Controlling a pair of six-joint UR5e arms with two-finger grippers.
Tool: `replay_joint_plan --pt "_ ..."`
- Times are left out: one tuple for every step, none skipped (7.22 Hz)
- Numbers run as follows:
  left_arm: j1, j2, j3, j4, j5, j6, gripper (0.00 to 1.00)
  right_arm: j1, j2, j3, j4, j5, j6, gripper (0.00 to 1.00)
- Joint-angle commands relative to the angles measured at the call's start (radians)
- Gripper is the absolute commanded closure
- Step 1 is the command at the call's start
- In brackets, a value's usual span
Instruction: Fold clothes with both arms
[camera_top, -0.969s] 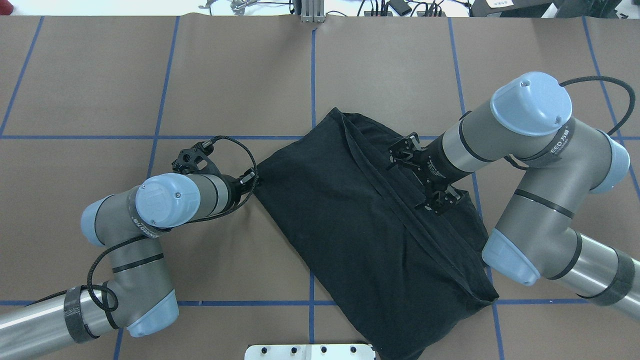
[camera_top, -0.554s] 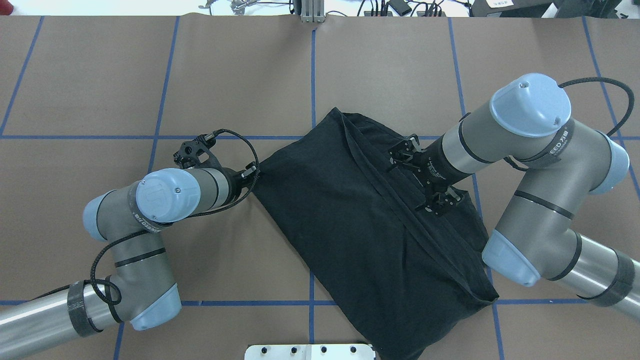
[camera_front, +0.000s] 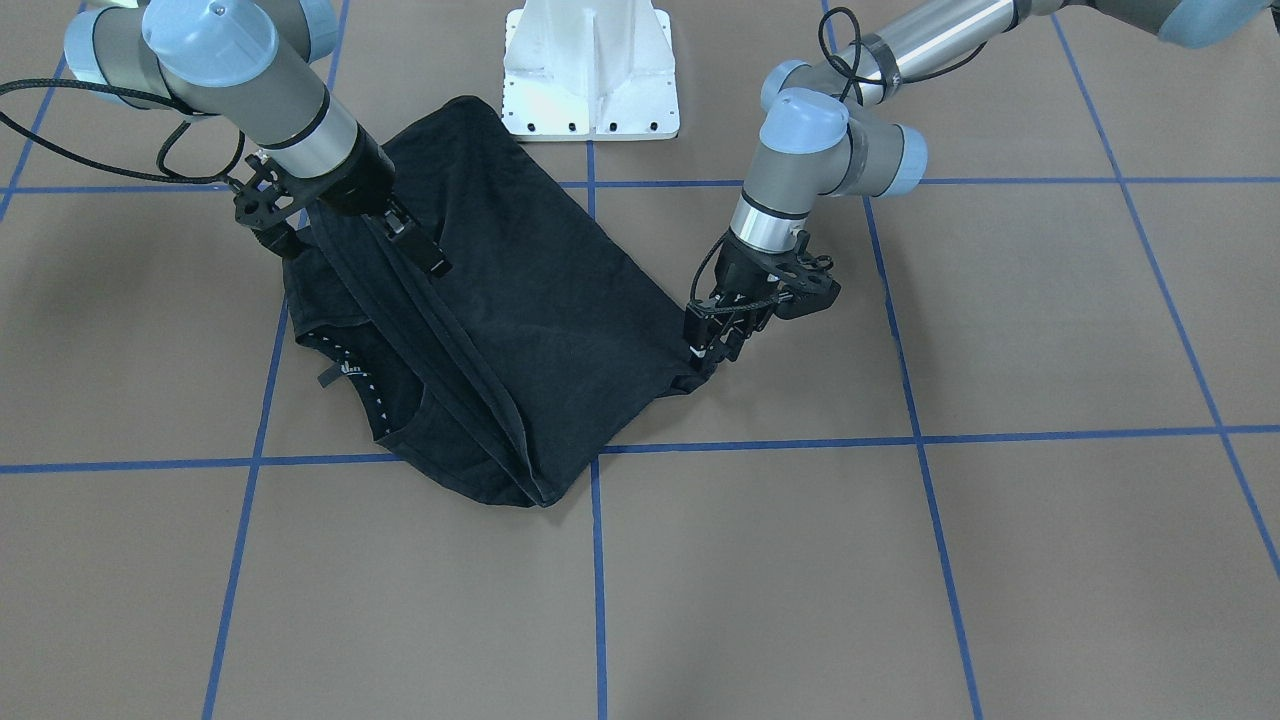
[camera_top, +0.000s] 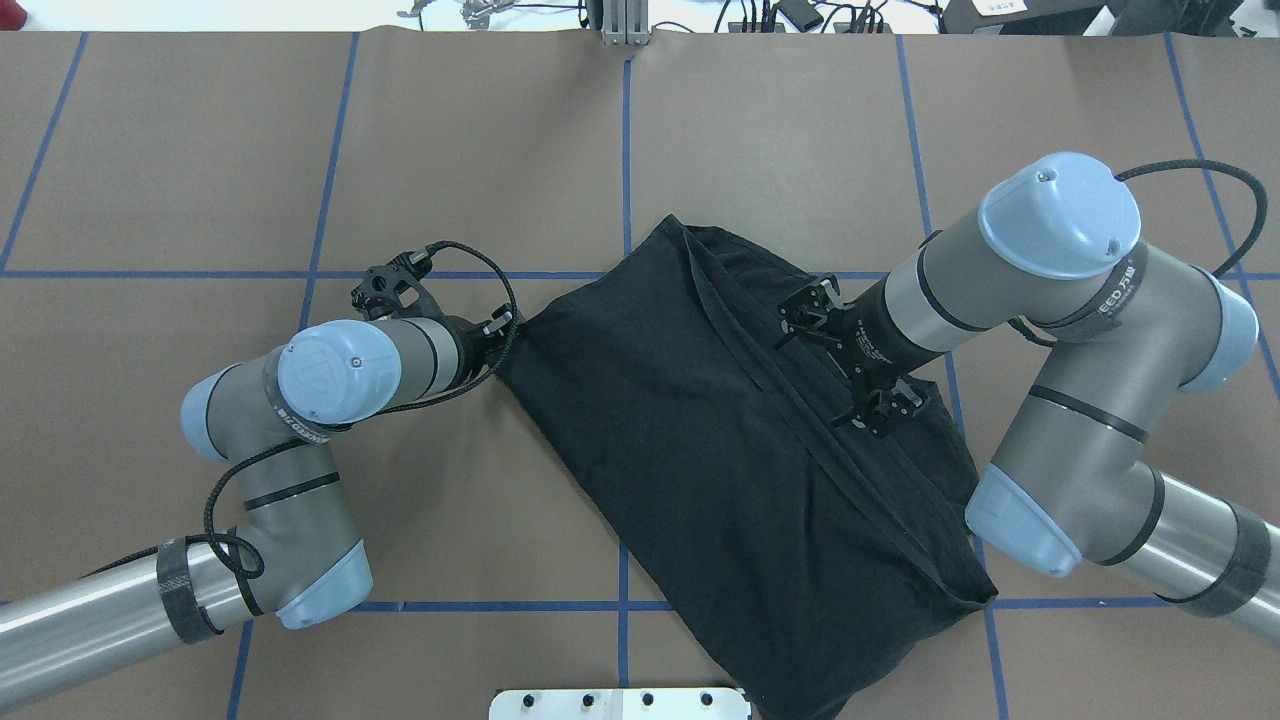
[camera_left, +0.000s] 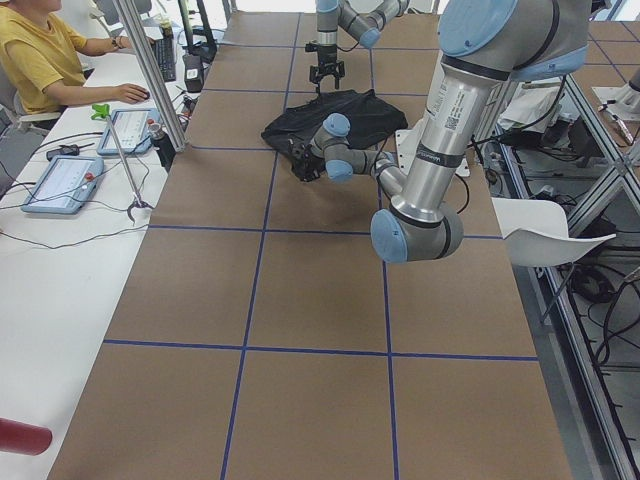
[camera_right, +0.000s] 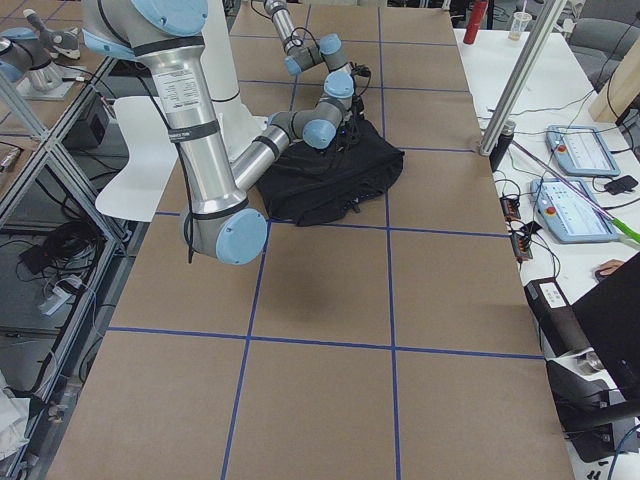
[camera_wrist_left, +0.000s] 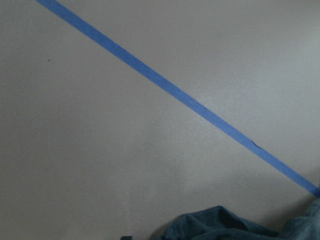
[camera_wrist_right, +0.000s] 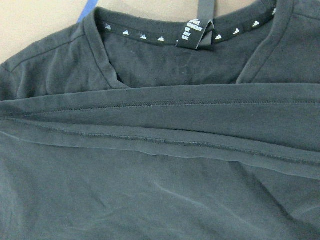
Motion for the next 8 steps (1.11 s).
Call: replay_joint_plan --pt "-0.008 -0.002 0.006 -0.003 0.018 0.002 1.0 -0.002 -0.001 0.0 0.0 -0.001 0.0 0.0" --pt "-0.009 -0.002 0.006 -0.002 0.018 0.002 1.0 -0.002 -0.002 0.0 0.0 -0.001 0.0 0.0" --pt "-0.03 -0.015 0.006 -0.002 0.016 0.043 1.0 0.0 -0.001 0.0 0.0 -0.004 0.0 0.0" --pt "-0.082 -0.04 0.029 -0.005 0.016 0.089 1.0 0.003 -0.001 0.0 0.0 -0.003 0.0 0.0" --pt "-0.138 -0.104 0.104 -0.037 0.013 0.125 1.0 0.003 -0.001 0.0 0.0 -0.003 0.0 0.0" --pt "-0.187 -0.208 0.253 -0.124 0.007 0.152 1.0 0.01 -0.001 0.0 0.0 -0.003 0.0 0.0" --pt "-0.228 -0.332 0.417 -0.188 0.0 0.182 1.0 0.017 -0.001 0.0 0.0 0.0 0.0 0.0" --pt "-0.259 -0.411 0.568 -0.256 -0.037 0.24 1.0 0.02 -0.001 0.0 0.0 0.0 0.0 0.0"
